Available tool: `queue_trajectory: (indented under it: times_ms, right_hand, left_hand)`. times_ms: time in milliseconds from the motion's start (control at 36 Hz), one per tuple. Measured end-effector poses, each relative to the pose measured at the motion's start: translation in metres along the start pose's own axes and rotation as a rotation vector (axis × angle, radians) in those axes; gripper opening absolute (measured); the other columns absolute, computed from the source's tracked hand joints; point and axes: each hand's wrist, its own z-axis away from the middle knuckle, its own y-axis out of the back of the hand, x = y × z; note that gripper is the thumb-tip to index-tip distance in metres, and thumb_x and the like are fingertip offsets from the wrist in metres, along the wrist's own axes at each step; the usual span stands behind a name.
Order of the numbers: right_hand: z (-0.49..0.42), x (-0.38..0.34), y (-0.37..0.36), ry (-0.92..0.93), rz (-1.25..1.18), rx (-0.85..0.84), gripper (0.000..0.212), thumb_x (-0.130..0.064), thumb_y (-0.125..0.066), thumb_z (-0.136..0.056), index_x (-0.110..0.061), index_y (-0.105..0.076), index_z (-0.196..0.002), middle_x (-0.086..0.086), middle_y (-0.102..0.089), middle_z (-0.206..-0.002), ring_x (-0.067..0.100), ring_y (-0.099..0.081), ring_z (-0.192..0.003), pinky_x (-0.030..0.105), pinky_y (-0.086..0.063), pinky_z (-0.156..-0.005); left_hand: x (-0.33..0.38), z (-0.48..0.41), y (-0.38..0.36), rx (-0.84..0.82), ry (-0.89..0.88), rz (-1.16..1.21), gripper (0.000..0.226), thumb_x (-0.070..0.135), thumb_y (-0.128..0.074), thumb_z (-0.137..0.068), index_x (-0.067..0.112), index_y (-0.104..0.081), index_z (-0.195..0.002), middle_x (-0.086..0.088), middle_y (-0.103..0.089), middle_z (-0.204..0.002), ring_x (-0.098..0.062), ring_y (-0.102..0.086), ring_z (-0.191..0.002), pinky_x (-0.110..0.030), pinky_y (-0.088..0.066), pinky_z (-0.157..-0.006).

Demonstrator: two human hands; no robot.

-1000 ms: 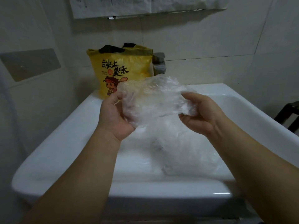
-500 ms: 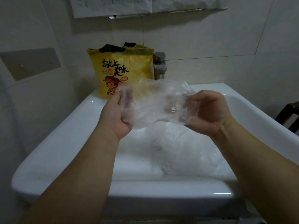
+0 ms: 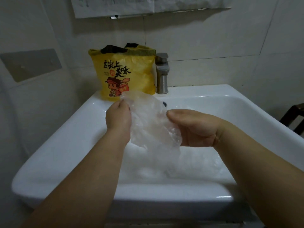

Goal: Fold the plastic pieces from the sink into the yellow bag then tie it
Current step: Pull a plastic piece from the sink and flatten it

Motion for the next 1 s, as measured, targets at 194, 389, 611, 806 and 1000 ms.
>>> queue_trajectory:
  times_ms: [194,389,611,806,1000]
  right_hand:
    - [-0.009,0.002,-0.013,0.054,0.043,0.412,0.007,0.002,-0.063,-0.086,-0.001,-0.064,-0.092,0.008,-0.069,-0.070,0.015,-0.068,-0.059,0.025,-0.055,-0.053]
    - [0.002,-0.013,0.004,0.119,-0.230,0.792,0.021,-0.021,-0.070,-0.083,-0.004,-0.067,-0.095,0.013,-0.075,-0.088,0.026,-0.072,-0.080,0.035,-0.058,-0.069]
    - [0.009,-0.017,0.009,0.358,-0.569,0.433,0.023,-0.016,-0.058,-0.078,-0.003,-0.072,-0.066,0.014,-0.071,-0.077,0.025,-0.071,-0.067,0.045,-0.058,-0.069]
    - [0.005,-0.018,0.015,0.447,-0.516,0.629,0.016,-0.026,-0.055,-0.095,-0.014,-0.058,-0.084,0.005,-0.066,-0.077,0.020,-0.066,-0.070,0.044,-0.057,-0.075]
    - [0.008,-0.013,0.009,0.362,-0.046,0.634,0.016,-0.025,-0.056,-0.095,-0.015,-0.064,-0.086,0.002,-0.064,-0.071,0.018,-0.053,-0.060,0.027,-0.047,-0.056]
  left_hand:
    - [0.001,0.007,-0.006,-0.050,-0.039,-0.008,0.029,0.033,-0.048,-0.097,0.014,-0.058,-0.078,-0.006,-0.051,-0.075,-0.022,-0.046,-0.070,-0.032,-0.038,-0.067]
    - [0.013,0.003,0.005,-0.250,0.271,0.336,0.026,0.040,-0.056,-0.094,0.024,-0.064,-0.076,0.012,-0.048,-0.064,-0.006,-0.032,-0.045,-0.012,-0.021,-0.034]
    - [0.016,0.002,0.014,-0.507,0.299,0.696,0.031,0.031,-0.051,-0.091,0.020,-0.065,-0.116,-0.006,-0.070,-0.108,-0.028,-0.067,-0.102,-0.048,-0.050,-0.095]
    - [0.003,-0.003,0.007,-0.656,0.355,0.279,0.024,0.034,-0.049,-0.091,0.020,-0.069,-0.085,0.005,-0.056,-0.066,-0.010,-0.046,-0.040,-0.018,-0.027,-0.043]
    - [-0.002,0.012,-0.002,-0.273,-0.120,-0.426,0.067,0.013,-0.054,-0.089,0.020,-0.029,-0.151,0.002,-0.040,-0.148,-0.021,-0.039,-0.135,-0.029,-0.034,-0.092]
